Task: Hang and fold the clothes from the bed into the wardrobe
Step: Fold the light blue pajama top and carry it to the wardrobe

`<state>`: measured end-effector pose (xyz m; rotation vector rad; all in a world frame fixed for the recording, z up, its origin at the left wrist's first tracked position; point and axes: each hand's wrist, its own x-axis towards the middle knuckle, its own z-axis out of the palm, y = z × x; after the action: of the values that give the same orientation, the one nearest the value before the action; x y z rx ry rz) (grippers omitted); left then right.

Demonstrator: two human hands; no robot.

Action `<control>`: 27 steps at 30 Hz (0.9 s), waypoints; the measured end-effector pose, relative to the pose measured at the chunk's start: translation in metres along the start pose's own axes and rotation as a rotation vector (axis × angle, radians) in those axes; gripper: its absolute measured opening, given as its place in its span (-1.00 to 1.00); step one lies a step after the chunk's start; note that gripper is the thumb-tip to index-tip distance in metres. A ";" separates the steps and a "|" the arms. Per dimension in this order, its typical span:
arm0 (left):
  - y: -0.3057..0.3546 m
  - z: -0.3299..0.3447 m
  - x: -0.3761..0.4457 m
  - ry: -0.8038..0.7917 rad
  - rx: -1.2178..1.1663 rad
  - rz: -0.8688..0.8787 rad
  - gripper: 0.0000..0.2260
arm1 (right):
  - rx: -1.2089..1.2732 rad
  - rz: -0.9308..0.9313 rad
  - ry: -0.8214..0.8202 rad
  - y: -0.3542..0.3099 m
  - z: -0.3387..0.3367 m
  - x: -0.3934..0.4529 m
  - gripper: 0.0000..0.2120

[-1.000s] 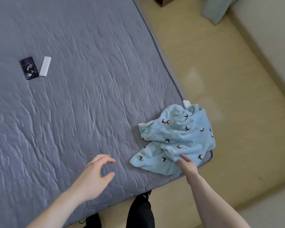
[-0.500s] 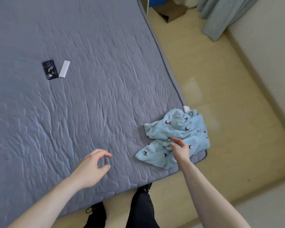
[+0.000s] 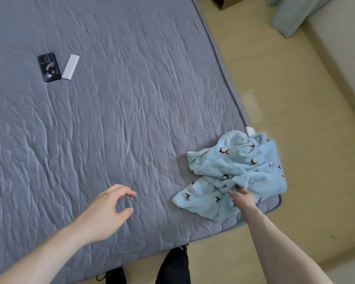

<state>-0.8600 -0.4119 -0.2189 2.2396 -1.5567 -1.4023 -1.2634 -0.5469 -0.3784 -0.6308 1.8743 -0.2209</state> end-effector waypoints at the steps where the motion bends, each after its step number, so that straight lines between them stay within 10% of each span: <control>1: 0.002 0.001 -0.001 0.014 -0.001 -0.004 -0.75 | 0.038 -0.007 0.000 -0.007 0.005 -0.002 -0.46; 10: 0.048 -0.034 -0.073 0.038 -0.090 0.011 -0.76 | 0.490 -0.249 -0.066 -0.090 -0.027 -0.154 -0.87; 17: 0.044 -0.125 -0.153 0.182 -0.174 0.046 -0.68 | 0.525 -0.522 -0.528 -0.215 -0.021 -0.376 -0.80; 27: -0.060 -0.236 -0.249 0.571 -0.189 0.227 0.19 | 0.389 -0.812 -0.744 -0.277 0.058 -0.604 -0.79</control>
<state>-0.6687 -0.2865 0.0433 2.0221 -1.3552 -0.7223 -0.9622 -0.4568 0.2101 -1.0012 0.7637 -0.7408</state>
